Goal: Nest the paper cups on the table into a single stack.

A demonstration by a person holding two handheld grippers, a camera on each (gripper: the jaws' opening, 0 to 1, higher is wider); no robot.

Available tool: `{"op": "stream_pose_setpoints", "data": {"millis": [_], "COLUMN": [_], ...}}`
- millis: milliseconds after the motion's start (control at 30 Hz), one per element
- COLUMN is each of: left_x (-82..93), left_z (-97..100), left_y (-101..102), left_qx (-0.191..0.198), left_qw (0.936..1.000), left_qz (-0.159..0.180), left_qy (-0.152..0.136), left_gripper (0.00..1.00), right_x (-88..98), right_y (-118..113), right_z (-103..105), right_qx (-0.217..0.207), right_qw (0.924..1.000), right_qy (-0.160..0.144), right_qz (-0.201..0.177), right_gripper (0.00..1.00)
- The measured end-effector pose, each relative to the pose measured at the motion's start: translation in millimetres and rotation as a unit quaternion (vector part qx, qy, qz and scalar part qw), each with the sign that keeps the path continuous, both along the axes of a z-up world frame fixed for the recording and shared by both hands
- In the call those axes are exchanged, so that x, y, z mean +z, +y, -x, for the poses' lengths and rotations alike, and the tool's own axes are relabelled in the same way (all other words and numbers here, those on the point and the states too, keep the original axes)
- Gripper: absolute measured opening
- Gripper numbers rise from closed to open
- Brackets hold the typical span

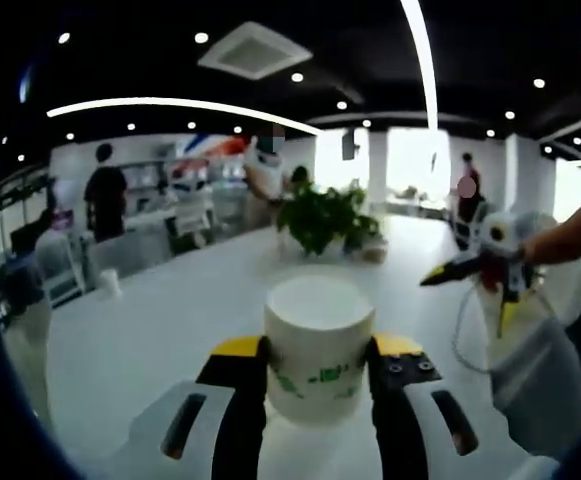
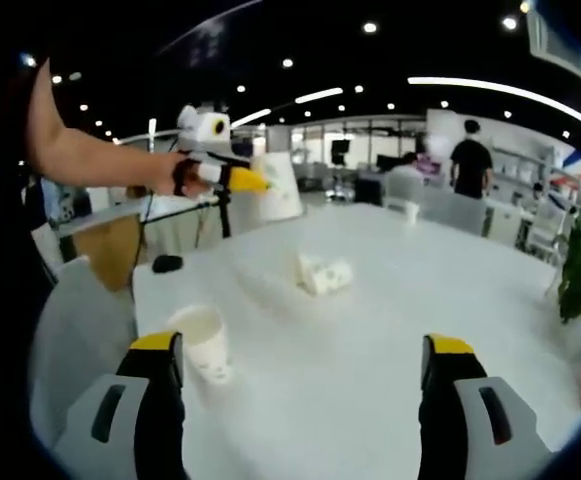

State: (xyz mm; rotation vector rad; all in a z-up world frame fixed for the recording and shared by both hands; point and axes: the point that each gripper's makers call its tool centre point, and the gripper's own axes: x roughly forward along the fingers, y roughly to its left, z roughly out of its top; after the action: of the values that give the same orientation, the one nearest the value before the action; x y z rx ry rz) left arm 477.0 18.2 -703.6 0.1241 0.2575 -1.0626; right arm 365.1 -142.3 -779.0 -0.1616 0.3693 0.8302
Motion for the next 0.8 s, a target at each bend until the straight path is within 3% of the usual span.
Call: {"op": "stream_pose_setpoints", "data": {"millis": [800], "left_x": [19.6], "left_z": [35.5], "left_y": [-17.2], "left_qx": [-0.043], "left_qw": [0.999], "left_qz": [0.007], "left_qy": [-0.012], "left_gripper": [0.38], "right_x": [8.6], "right_y": [12.3], "right_z": [-5.6], "right_qx": [0.017], "right_qw": [0.9999], "right_qy": [-0.003], "right_qz": [-0.001], "right_gripper": [0.95]}}
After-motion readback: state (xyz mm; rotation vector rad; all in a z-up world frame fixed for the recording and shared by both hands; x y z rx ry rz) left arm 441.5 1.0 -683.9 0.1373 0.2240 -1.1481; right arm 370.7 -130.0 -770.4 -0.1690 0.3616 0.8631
